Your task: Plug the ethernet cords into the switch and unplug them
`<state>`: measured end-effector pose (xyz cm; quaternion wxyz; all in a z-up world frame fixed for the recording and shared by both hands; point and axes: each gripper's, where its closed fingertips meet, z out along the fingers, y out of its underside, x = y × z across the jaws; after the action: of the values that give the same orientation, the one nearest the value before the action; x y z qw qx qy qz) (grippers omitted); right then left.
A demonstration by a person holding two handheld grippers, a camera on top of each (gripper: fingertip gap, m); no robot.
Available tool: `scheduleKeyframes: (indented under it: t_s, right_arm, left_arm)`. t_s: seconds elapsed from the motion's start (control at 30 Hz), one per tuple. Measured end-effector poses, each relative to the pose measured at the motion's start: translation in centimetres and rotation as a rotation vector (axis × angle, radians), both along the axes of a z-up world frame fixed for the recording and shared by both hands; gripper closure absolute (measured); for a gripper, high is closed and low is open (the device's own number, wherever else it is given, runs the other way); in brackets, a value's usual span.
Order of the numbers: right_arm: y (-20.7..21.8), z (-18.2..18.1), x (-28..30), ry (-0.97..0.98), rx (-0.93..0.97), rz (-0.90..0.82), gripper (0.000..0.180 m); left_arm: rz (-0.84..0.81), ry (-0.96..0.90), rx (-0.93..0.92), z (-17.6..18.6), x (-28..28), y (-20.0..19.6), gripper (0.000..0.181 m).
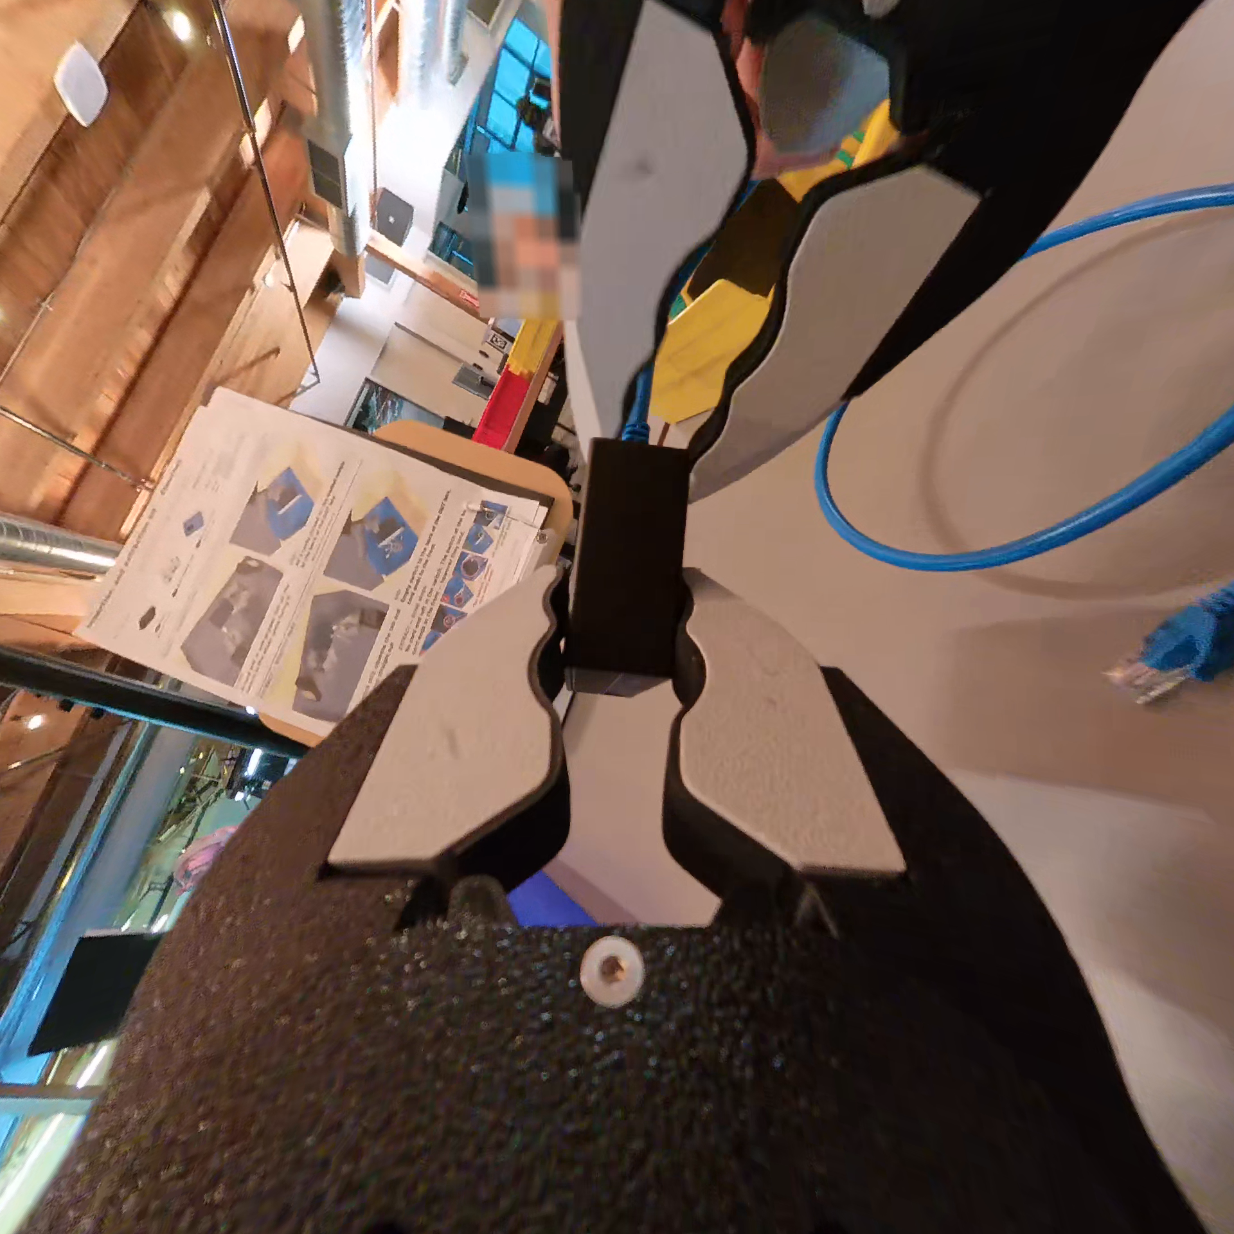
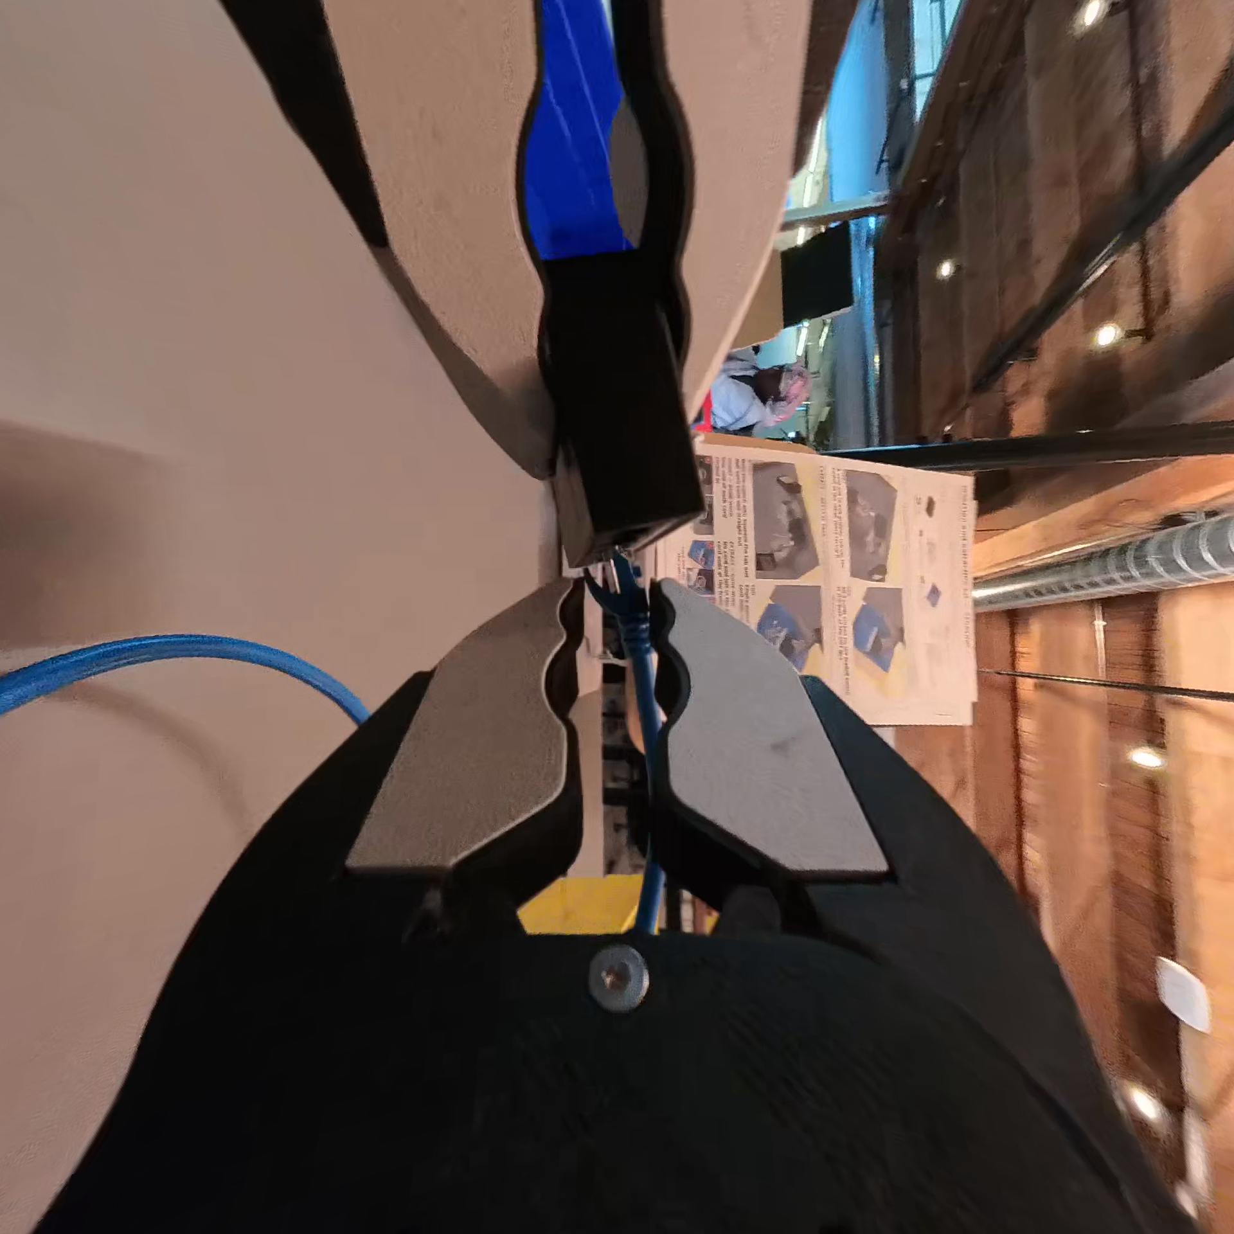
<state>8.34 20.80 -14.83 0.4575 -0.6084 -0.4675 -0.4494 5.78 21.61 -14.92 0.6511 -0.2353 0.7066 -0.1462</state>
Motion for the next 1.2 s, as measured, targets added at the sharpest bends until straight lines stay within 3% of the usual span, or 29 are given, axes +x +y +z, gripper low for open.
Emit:
scheduleKeyframes:
  t_s: [0.23,0.4,0.5,0.57,0.67,0.8,0.93,0.97,1.1,1.2]
  right_arm:
    - [-0.2,-0.6,0.1,-0.105,0.081,-0.047,0.164]
    - [-0.5,0.6,0.0,-0.150,0.191,-0.063,0.165]
    - [-0.9,1.6,0.6,-0.160,0.261,-0.097,0.165]
    - [-1.1,1.7,1.3,-0.181,0.263,-0.129,0.165]
    - [-1.4,1.6,1.8,-0.234,0.269,-0.157,0.165]
    - [-1.8,1.5,1.7,-0.269,0.280,-0.171,0.165]
    - [-1.8,1.2,0.4,-0.324,0.298,-0.136,0.165]
    - [-1.7,0.9,0.2,-0.330,0.286,-0.134,0.165]
    - [-1.6,-0.2,-0.3,-0.360,0.264,-0.118,0.165]
    - [-1.6,-0.7,-0.7,-0.363,0.255,-0.107,0.165]
  left_arm:
    - [-0.016,0.023,0.067,-0.4,0.0,-0.5,0.153]
    - [-0.041,-0.077,0.112,0.7,-0.3,-0.6,0.149]
    - [-0.055,-0.121,0.003,0.8,-0.2,-0.3,0.136]
    - [-0.133,-0.107,-0.235,0.7,-0.3,-0.5,0.126]
    - [-0.294,-0.047,-0.755,1.2,-0.6,-0.8,0.117]
    - [-0.363,0.060,-1.303,1.0,-0.6,0.6,0.080]
    - [-0.506,0.158,-1.786,1.5,-0.8,0.3,0.084]
    - [-0.536,0.230,-1.877,1.2,-0.9,0.0,0.093]
    - [-0.561,0.428,-2.085,-0.2,-1.0,-1.2,0.119]
    - [-0.604,0.526,-2.243,-1.0,-0.8,-2.0,0.129]
